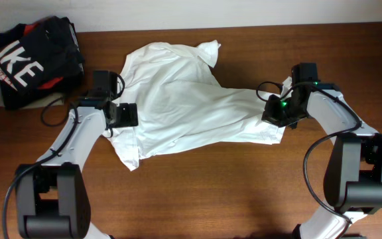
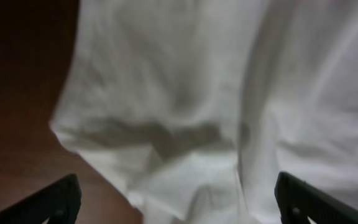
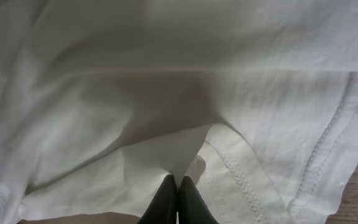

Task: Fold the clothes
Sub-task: 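Grasp the shirt's left edge with the left gripper, right holding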

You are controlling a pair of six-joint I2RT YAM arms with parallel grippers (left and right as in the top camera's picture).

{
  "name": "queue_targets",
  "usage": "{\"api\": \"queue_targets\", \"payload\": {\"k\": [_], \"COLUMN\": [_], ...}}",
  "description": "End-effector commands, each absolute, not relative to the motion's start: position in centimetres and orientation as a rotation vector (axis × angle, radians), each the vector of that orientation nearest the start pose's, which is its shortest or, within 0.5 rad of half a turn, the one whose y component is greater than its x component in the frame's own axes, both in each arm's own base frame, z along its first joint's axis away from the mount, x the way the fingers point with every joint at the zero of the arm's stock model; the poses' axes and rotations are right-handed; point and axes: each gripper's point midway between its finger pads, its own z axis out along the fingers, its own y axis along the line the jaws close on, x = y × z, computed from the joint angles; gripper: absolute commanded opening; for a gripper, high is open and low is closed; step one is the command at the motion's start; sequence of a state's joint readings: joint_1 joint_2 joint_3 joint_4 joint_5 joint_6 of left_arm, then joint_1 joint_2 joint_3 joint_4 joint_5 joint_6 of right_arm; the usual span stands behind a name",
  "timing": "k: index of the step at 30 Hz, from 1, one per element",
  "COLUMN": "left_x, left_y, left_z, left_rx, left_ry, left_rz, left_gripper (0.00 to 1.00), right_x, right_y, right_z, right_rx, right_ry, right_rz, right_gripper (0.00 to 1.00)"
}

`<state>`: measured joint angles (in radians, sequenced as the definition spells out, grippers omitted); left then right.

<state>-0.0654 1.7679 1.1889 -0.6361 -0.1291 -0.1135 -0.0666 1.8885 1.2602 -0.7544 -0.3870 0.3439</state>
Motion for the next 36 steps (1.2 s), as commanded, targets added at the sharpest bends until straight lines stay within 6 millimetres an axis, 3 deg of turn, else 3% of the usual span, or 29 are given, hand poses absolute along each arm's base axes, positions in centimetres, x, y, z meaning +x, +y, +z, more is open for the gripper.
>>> {"api": "queue_targets", "payload": {"k": [1, 4, 8, 11, 18, 21, 31, 33, 36], "left_x": [41.6, 41.1, 40.4, 40.4, 40.6, 40.6, 39.7, 39.7, 39.7], "left_y": [0.1, -2.1, -3.4, -4.0, -2.5, -0.9, -1.0, -0.8, -0.2], "left_z": [6.5, 4.5, 1.5, 0.9, 1.2, 1.5, 1.1, 1.1, 1.1], "left_rx": [0.216, 0.521, 0.668, 0.75, 0.724, 0.659, 0.611, 0.603, 0.581], "left_ry": [2.704, 2.724, 2.769, 2.761, 2.768, 2.781, 2.829, 2.833, 2.837], "left_rz": [0.243, 0.111, 0.09, 0.149, 0.328, 0.435, 0.397, 0.399, 0.402], "left_gripper": [0.99, 0.98, 0.99, 0.99, 0.97, 0.83, 0.82, 0.73, 0.71], "right_x": [38.5, 38.5, 38.5, 38.6, 38.6, 38.6, 38.6, 38.6, 38.6], "right_y": [4.0, 4.0, 4.0, 4.0, 3.9, 3.8, 3.3, 3.3, 3.3], "right_z": [4.9, 4.9, 4.9, 4.9, 4.9, 4.9, 4.7, 4.7, 4.7], "right_rx": [0.537, 0.537, 0.537, 0.536, 0.537, 0.537, 0.543, 0.543, 0.543], "right_ry": [2.873, 2.873, 2.873, 2.87, 2.871, 2.871, 2.875, 2.875, 2.875], "right_rz": [0.619, 0.619, 0.619, 0.619, 0.607, 0.602, 0.558, 0.558, 0.558], "right_gripper": [0.04, 0.04, 0.04, 0.04, 0.04, 0.04, 0.04, 0.04, 0.04]}}
